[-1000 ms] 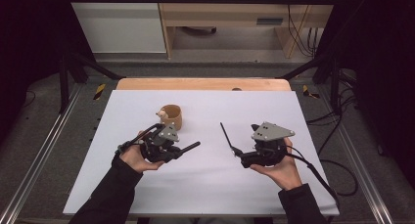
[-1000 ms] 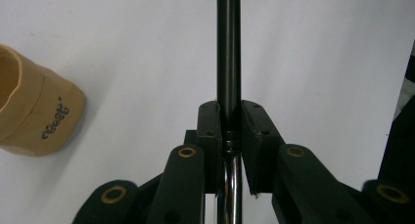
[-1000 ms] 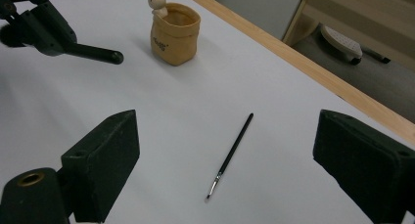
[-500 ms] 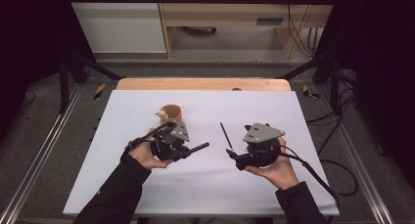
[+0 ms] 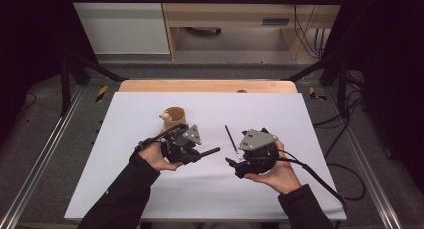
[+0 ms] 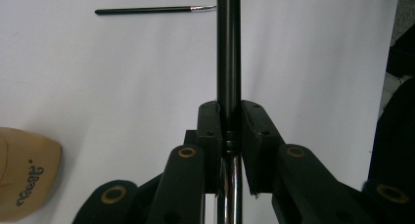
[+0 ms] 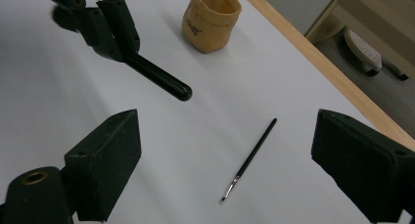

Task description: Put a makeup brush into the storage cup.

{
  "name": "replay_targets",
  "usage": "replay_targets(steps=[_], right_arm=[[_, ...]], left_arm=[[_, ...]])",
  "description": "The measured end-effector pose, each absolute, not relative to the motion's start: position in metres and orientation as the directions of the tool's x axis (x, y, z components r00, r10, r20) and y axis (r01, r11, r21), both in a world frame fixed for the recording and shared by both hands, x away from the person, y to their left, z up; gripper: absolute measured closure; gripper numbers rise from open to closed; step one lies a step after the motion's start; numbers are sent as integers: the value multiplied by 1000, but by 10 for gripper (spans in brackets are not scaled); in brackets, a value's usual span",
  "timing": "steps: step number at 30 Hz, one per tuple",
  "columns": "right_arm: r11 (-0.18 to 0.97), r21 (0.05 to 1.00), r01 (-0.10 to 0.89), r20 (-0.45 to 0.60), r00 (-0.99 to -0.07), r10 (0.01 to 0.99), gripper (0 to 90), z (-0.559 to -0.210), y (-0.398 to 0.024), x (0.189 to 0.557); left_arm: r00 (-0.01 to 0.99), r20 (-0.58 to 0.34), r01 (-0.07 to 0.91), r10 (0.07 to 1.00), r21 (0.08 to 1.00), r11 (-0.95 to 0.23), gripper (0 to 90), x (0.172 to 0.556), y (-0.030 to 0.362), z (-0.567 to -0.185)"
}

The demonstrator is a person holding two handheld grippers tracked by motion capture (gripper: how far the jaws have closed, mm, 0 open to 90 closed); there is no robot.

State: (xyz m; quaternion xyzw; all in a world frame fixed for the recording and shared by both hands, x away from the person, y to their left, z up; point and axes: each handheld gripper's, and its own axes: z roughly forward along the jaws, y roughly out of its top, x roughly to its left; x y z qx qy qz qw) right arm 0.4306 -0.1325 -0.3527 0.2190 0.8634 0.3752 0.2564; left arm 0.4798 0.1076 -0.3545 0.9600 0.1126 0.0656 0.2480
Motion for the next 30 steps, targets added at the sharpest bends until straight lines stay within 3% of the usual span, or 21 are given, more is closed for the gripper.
replay_targets(steps=[30], right_arm=[[776,624,92,-376,-836,400,249,-360,-106,430]], left_arm=[[976,48,164,212,472,-866,783,478,88,-353]])
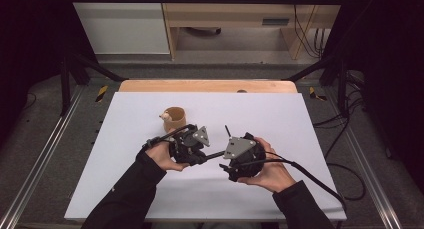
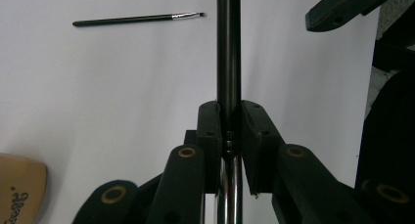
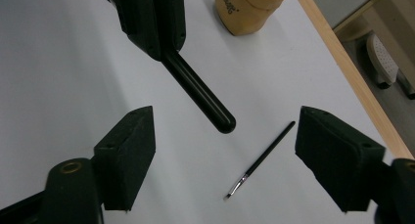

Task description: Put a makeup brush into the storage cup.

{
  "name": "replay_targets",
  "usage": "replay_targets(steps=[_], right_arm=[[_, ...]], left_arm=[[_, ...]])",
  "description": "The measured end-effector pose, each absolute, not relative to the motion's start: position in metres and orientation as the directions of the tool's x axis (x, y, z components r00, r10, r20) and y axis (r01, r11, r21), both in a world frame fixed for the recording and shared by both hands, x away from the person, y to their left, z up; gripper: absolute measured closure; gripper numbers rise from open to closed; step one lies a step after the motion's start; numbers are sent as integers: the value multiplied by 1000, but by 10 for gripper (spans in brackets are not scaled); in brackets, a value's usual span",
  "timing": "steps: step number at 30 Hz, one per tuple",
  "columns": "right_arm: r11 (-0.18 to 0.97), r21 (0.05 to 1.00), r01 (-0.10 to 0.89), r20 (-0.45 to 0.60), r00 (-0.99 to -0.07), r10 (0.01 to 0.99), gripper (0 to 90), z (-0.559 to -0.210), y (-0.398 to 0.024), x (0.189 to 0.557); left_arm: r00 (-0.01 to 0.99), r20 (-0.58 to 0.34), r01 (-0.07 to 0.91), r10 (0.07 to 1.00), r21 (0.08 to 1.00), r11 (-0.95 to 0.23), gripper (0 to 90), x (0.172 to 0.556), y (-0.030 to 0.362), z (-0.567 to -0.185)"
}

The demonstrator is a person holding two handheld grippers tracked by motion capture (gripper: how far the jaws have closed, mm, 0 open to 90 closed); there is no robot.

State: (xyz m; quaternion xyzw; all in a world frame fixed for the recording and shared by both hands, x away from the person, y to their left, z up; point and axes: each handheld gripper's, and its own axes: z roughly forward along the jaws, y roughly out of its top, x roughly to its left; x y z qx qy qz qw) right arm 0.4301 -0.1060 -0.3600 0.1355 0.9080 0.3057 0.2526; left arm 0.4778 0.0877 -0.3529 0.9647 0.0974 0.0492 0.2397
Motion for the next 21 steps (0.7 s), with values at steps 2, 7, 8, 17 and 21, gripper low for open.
replay_targets(steps=[2,7,8,17,21], right_arm=[[781,619,81,-385,-836,392,256,-361,-106,430],[796,602,55,-396,-845,358,289,-363,-104,429],[808,588,36,-405,-852,333,312,-365,-103,429],[829,560,-15,-436,-856,279,380,-369,-100,428],[832,555,-32,-448,-854,266,400,-371,-99,428]], left_arm=[[977,49,160,207,467,-869,783,478,87,-352],[977,32,171,209,462,-870,783,477,84,-353],[977,29,173,209,461,-870,783,477,83,-353],[978,15,178,208,458,-871,783,474,81,-352],[980,18,168,198,454,-875,783,473,80,-351]])
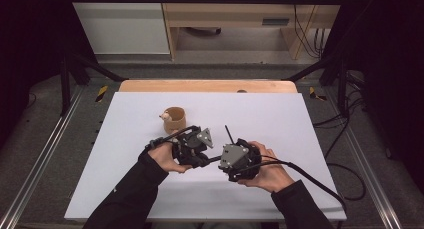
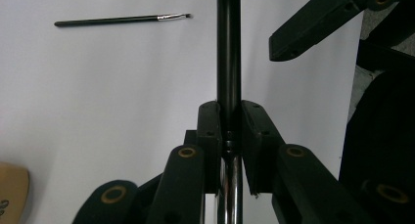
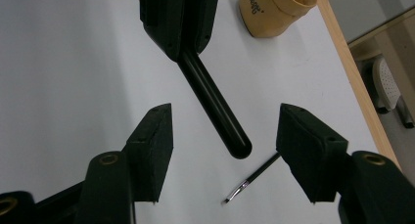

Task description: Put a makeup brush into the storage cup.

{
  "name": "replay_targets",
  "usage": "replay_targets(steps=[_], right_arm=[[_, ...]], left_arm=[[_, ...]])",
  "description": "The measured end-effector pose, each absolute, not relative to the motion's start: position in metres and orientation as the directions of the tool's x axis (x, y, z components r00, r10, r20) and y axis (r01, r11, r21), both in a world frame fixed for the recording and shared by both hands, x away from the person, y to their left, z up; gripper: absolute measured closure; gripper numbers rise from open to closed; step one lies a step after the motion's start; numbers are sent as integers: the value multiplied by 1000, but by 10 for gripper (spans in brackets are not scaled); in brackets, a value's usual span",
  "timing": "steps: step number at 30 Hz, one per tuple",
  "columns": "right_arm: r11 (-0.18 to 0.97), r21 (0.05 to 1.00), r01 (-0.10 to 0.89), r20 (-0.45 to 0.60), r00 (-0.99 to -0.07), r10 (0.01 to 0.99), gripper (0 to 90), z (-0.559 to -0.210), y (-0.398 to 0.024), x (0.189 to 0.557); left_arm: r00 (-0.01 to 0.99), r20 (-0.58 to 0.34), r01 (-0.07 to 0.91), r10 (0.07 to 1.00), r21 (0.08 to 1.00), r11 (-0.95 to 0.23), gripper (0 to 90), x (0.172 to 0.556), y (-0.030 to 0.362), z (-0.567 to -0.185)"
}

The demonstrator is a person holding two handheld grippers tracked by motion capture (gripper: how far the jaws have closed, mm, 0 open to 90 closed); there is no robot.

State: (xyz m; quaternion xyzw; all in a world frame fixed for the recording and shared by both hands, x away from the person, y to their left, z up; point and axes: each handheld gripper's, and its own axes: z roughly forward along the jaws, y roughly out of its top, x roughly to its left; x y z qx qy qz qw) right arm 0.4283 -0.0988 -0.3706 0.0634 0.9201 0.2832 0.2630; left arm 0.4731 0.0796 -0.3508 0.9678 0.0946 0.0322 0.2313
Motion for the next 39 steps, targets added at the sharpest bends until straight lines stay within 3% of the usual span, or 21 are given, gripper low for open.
replay_targets(steps=[12,13,19,24,39], right_arm=[[849,522,-83,-479,-852,211,522,-376,-95,426],[859,500,-107,-485,-857,175,548,-375,-96,427],[871,463,-167,-518,-848,113,644,-381,-93,424],[871,451,-192,-536,-839,92,696,-382,-92,424],[874,439,-208,-521,-851,59,765,-382,-94,423]], left_arm=[[980,-4,178,197,450,-875,783,469,73,-350],[969,-39,231,244,493,-838,783,464,70,-353],[984,3,157,177,447,-881,783,466,70,-350],[984,-8,162,178,450,-878,783,464,68,-350],[985,7,147,171,469,-871,760,465,70,-350]])
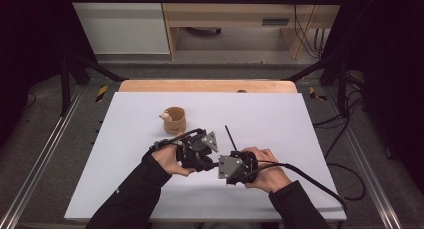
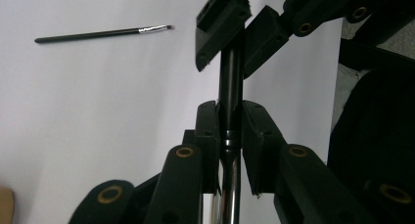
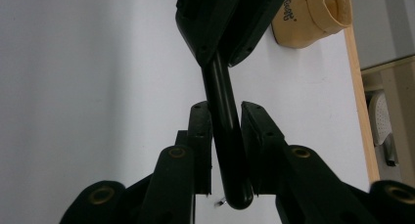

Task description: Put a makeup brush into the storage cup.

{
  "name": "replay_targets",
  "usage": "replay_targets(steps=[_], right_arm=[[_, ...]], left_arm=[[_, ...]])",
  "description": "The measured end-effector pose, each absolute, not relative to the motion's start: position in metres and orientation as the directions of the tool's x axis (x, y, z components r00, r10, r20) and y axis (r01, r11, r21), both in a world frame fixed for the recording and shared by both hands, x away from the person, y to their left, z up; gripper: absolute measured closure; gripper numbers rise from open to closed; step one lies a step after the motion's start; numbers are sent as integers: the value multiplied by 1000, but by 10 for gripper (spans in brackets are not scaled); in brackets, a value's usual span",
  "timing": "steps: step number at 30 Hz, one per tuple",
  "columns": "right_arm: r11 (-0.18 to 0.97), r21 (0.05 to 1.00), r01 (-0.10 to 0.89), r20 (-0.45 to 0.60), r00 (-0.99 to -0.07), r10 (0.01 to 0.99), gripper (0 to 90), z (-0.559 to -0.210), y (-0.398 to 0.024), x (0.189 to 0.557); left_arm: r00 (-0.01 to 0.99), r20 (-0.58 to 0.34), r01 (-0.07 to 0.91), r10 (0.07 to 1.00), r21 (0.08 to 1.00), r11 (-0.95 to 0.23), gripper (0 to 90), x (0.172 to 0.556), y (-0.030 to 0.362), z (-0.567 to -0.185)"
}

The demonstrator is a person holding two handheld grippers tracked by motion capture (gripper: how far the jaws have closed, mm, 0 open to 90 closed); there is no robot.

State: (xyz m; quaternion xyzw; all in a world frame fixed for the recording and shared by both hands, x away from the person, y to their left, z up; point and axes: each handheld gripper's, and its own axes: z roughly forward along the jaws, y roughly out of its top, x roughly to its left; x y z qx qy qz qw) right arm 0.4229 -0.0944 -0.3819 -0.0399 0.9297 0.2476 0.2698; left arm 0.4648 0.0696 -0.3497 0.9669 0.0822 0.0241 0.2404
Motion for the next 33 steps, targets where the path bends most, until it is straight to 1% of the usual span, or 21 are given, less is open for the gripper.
replay_targets(steps=[4,10,13,14,15,16,18,19,20,21,23,25,26,28,33], right_arm=[[870,447,-209,-505,-862,52,790,-382,-94,423],[867,461,-189,-475,-878,61,795,-382,-94,423],[869,464,-172,-472,-878,78,796,-380,-97,425],[868,469,-162,-471,-878,91,795,-380,-98,425],[863,482,-148,-463,-880,107,795,-378,-99,426],[863,482,-148,-463,-880,107,795,-378,-99,426],[863,486,-137,-457,-882,117,795,-377,-100,427],[861,492,-129,-455,-881,128,795,-377,-100,428],[857,503,-111,-444,-884,146,795,-376,-100,428],[857,503,-111,-444,-884,146,795,-376,-100,428],[863,494,-104,-445,-883,148,795,-374,-103,431],[860,501,-95,-447,-879,163,795,-373,-104,432],[857,511,-67,-428,-884,186,795,-372,-104,432],[854,518,-53,-422,-884,201,795,-372,-105,433],[847,531,-25,-415,-879,235,795,-371,-109,436]], left_arm=[[984,4,153,178,486,-860,733,465,71,-351],[986,8,144,169,485,-862,709,467,73,-351],[980,18,160,200,526,-835,619,467,77,-351],[980,32,152,199,527,-836,570,468,79,-349],[979,57,137,196,526,-839,483,470,83,-347],[976,64,141,206,535,-833,483,471,85,-346],[969,71,157,238,567,-809,418,472,91,-343],[964,82,158,251,582,-798,383,472,95,-340],[962,84,161,259,591,-791,319,472,98,-339],[959,90,164,270,600,-783,319,472,101,-337],[949,113,166,296,619,-767,269,473,108,-335],[940,118,176,319,633,-754,242,473,114,-333],[937,120,181,328,638,-749,225,473,116,-333],[928,131,185,350,652,-735,201,472,122,-332],[910,131,206,392,679,-705,176,469,135,-334]])
